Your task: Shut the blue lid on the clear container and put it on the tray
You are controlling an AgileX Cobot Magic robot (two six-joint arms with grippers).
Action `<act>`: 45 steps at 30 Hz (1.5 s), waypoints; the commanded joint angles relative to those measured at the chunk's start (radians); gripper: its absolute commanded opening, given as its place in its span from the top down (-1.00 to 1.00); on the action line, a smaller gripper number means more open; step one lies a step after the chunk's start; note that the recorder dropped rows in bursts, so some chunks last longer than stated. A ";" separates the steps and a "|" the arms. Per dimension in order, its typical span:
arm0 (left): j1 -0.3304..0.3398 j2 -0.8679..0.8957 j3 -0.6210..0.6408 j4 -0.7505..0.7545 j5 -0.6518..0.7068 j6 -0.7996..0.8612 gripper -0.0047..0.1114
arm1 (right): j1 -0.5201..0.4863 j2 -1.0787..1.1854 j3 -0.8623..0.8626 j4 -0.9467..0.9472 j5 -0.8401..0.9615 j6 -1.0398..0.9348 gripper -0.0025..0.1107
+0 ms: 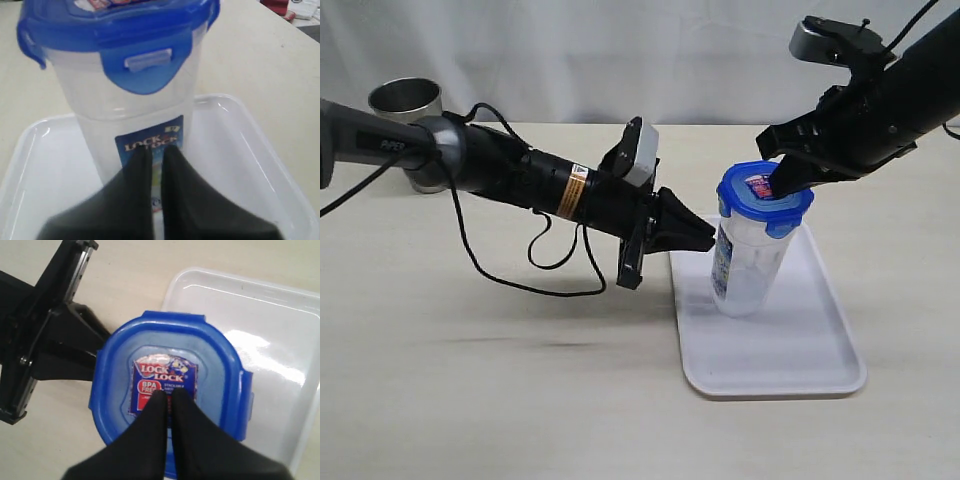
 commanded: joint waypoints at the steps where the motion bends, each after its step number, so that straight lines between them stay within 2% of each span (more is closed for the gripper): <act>1: 0.029 -0.055 0.002 0.129 0.016 -0.155 0.92 | 0.002 0.019 0.008 -0.037 0.018 -0.009 0.88; 8: 0.083 -0.105 0.002 0.129 0.024 -0.365 0.92 | 0.002 0.006 0.007 -0.035 0.009 -0.020 0.88; 10: 0.088 -0.130 0.004 0.129 0.068 -0.403 0.92 | 0.002 -0.012 0.007 -0.027 -0.009 -0.028 0.88; 13: 0.088 -0.192 0.034 0.129 0.223 -0.478 0.92 | 0.002 -0.053 0.007 -0.028 -0.046 -0.044 0.88; 19: 0.082 -0.339 0.155 0.129 0.676 -0.685 0.92 | 0.002 -0.169 0.007 0.049 -0.102 -0.128 0.88; 25: 0.082 -0.496 0.308 0.096 0.980 -0.733 0.92 | 0.002 -0.313 0.007 0.127 -0.104 -0.203 0.88; 29: 0.082 -0.596 0.384 0.072 1.116 -0.733 0.92 | 0.002 -0.419 0.010 0.125 -0.114 -0.215 0.88; 32: 0.082 -0.682 0.417 0.072 1.136 -0.733 0.92 | 0.002 -0.515 0.053 0.127 -0.174 -0.229 0.88; 38: 0.082 -0.848 0.472 0.040 1.049 -0.750 0.92 | 0.002 -0.755 0.207 0.167 -0.390 -0.231 0.88; 45: 0.082 -1.090 0.604 -0.096 1.016 -0.756 0.92 | 0.002 -1.049 0.343 0.174 -0.475 -0.236 0.88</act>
